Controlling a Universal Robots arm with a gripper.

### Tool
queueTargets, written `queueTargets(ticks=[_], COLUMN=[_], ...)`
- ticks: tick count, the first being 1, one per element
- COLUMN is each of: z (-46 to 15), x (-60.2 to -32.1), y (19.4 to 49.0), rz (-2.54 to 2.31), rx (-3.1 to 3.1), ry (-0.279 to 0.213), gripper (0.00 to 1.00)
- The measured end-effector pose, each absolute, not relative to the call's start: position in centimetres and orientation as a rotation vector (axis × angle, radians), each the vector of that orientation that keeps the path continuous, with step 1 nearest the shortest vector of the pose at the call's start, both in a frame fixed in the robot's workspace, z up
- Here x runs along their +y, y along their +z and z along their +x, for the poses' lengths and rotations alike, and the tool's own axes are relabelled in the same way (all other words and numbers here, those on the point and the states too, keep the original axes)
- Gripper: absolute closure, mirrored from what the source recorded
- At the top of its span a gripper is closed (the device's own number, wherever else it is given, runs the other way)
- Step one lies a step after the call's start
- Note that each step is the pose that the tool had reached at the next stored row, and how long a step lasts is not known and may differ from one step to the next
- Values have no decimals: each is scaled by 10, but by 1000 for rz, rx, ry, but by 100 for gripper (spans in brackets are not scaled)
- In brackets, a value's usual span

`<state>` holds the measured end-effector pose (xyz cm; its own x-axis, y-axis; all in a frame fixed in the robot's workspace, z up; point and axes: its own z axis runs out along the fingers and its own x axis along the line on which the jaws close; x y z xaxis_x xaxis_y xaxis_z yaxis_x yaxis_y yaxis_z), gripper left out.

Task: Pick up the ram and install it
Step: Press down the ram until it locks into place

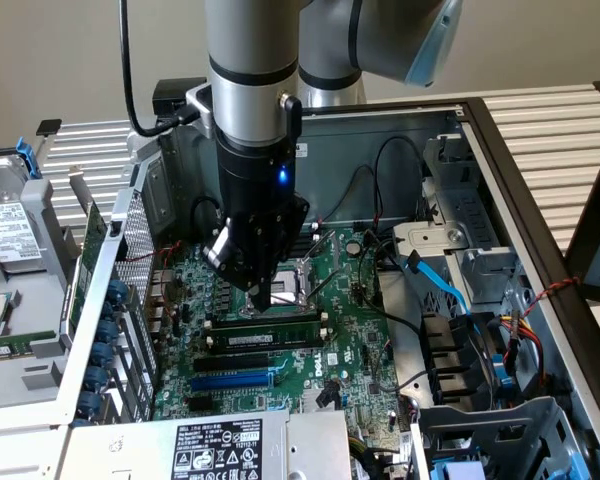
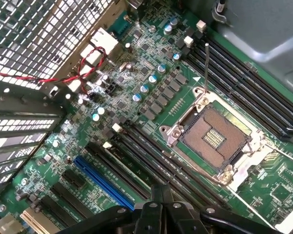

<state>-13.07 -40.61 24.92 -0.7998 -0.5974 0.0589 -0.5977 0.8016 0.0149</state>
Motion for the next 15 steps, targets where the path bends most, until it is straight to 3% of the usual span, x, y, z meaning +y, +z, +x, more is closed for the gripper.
queueTargets(ticks=[15], z=[-131], x=[-406], y=[249], rz=[706], rx=[-3002], ry=[11], gripper=[90])
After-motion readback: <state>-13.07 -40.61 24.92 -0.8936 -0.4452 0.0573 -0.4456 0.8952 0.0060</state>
